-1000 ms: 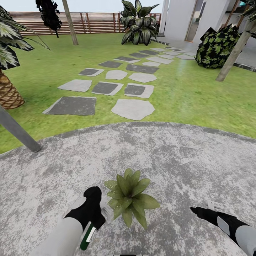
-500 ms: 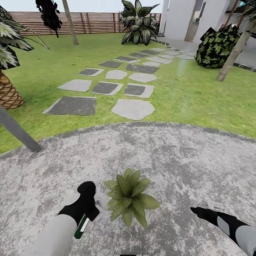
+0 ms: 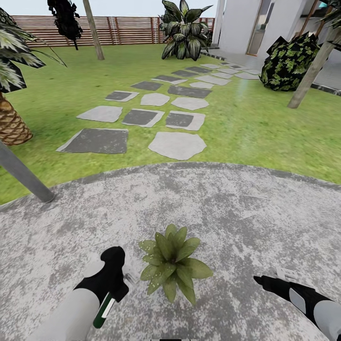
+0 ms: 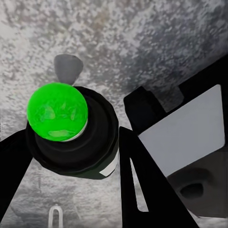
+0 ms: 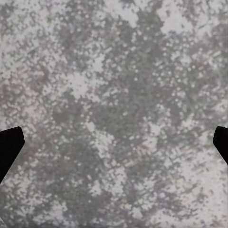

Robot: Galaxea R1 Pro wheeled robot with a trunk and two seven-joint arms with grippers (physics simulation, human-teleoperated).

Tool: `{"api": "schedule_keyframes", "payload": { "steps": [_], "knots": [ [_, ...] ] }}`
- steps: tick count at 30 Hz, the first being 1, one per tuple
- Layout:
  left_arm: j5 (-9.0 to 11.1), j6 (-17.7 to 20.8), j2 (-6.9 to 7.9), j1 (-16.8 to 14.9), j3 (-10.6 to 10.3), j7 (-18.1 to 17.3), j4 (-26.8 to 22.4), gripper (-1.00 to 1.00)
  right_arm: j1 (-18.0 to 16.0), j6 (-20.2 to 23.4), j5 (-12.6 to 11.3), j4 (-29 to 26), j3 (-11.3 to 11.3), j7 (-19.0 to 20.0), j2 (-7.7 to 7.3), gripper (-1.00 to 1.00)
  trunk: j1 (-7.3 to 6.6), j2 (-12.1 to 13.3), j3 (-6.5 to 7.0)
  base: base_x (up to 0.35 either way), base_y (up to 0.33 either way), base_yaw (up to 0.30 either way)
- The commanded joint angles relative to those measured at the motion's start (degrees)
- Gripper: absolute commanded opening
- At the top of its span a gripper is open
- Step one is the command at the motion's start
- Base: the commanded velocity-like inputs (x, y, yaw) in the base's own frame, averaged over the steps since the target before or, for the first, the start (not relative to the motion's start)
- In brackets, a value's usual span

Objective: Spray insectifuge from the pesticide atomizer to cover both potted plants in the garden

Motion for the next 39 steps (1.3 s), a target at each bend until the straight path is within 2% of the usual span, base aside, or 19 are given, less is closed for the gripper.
{"api": "schedule_keyframes", "payload": {
  "steps": [1, 21, 30, 39],
  "knots": [
    [-0.55, 0.29, 0.0, -0.08, -0.05, -0.58, -0.23, -1.0, -0.02, 0.29, -0.61, -0.07, 0.38, 0.14, -0.04, 1.0, -0.01, -0.02, -0.04, 0.0, 0.0, 0.0],
    [-0.72, 0.56, -0.21, -0.56, -0.21, -0.93, -0.4, -1.0, -0.02, 0.29, -0.61, -0.07, 0.37, 0.14, -0.04, 1.0, -0.01, -0.02, -0.04, 0.049, 0.039, 0.0],
    [-0.71, 0.64, -1.18, -0.59, -0.32, -1.02, -0.41, -1.0, -0.02, 0.29, -0.59, -0.05, 0.37, 0.14, -0.04, 1.0, -0.01, -0.02, -0.04, 0.109, 0.0, 0.0],
    [-0.74, 0.31, -0.89, 0.01, -0.39, -0.77, 0.37, -1.0, -0.02, 0.29, -0.6, -0.03, 0.37, 0.14, -0.04, 1.0, -0.01, -0.02, -0.04, 0.089, 0.0, 0.0]
  ]
}}
